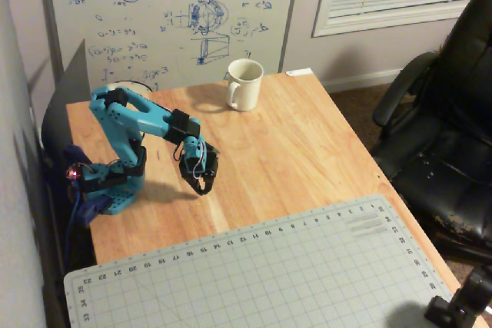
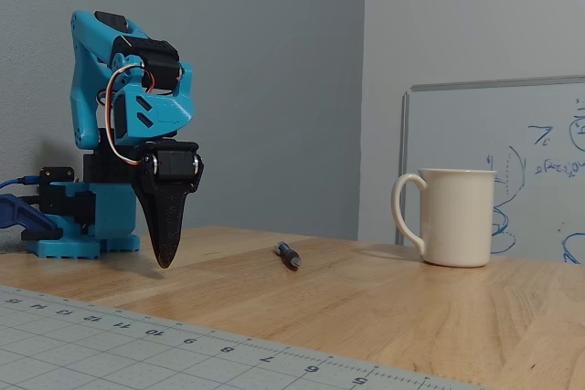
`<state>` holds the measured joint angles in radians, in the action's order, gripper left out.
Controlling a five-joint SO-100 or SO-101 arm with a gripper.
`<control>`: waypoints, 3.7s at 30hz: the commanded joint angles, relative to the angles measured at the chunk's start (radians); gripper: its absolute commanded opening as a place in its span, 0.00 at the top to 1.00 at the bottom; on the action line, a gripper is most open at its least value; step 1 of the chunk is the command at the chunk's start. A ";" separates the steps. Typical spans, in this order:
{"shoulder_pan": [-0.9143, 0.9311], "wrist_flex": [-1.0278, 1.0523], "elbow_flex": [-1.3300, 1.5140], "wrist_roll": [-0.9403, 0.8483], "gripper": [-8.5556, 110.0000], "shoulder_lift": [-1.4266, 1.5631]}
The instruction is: Touch the pen.
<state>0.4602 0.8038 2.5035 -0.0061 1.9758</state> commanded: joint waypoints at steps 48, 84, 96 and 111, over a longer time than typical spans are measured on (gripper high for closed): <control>-0.218 0.244 0.265 0.008 0.92 0.922; -0.851 0.199 -0.528 0.009 0.92 -0.238; -0.853 0.199 -0.538 0.009 0.92 -0.336; -0.853 0.060 -0.522 0.003 0.92 -0.373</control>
<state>-0.3820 0.8882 2.0525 -0.0046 1.6045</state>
